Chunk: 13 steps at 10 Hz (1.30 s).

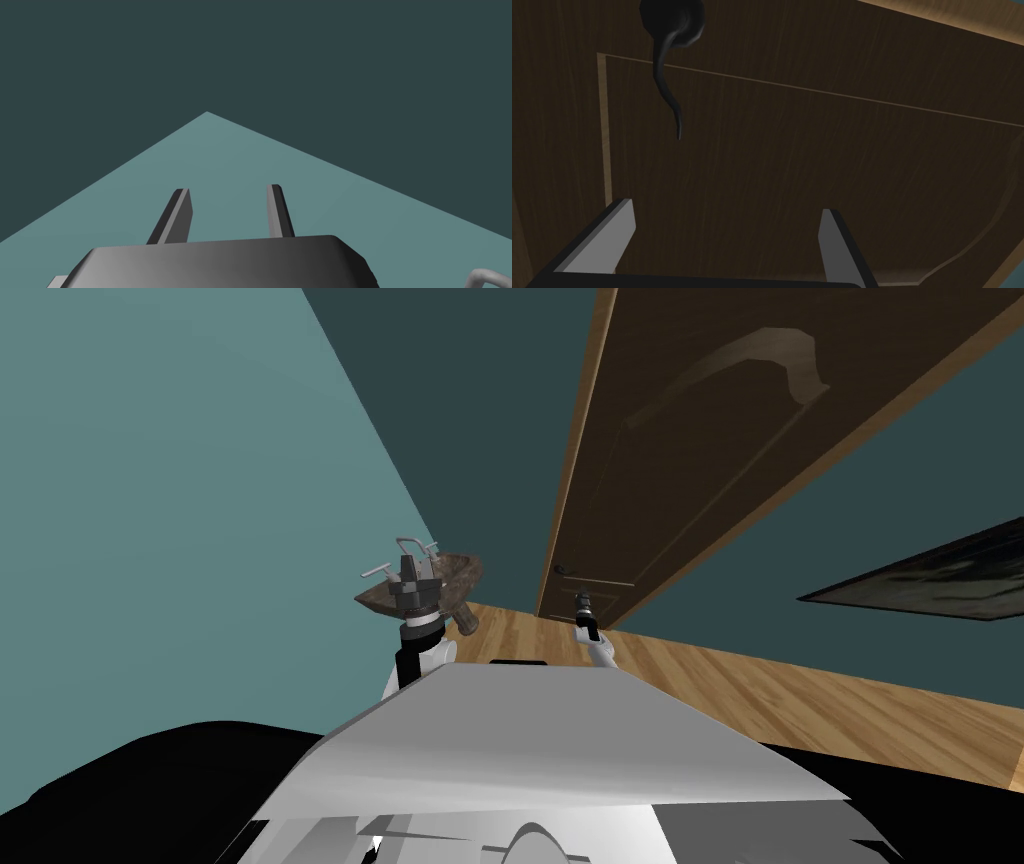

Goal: Pull the door open

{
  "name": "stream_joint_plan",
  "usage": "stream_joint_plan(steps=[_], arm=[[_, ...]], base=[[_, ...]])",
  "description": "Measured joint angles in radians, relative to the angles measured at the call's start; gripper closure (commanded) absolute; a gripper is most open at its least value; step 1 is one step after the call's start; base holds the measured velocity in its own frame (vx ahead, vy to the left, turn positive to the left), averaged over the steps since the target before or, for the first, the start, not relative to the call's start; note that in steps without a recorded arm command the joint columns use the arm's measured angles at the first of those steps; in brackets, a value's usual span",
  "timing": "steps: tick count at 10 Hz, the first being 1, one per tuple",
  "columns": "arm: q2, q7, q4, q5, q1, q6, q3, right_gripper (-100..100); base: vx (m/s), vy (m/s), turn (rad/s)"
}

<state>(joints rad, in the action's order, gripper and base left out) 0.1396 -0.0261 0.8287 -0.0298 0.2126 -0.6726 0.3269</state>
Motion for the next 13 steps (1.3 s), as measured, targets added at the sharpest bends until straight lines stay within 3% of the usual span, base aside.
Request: stream_joint_plan(steps=[13], arm=[[0.015, -0.019, -0.318, -0.011, 0.14, -0.041, 0.062, -100]], base=[[0.074, -0.03, 0.05]])
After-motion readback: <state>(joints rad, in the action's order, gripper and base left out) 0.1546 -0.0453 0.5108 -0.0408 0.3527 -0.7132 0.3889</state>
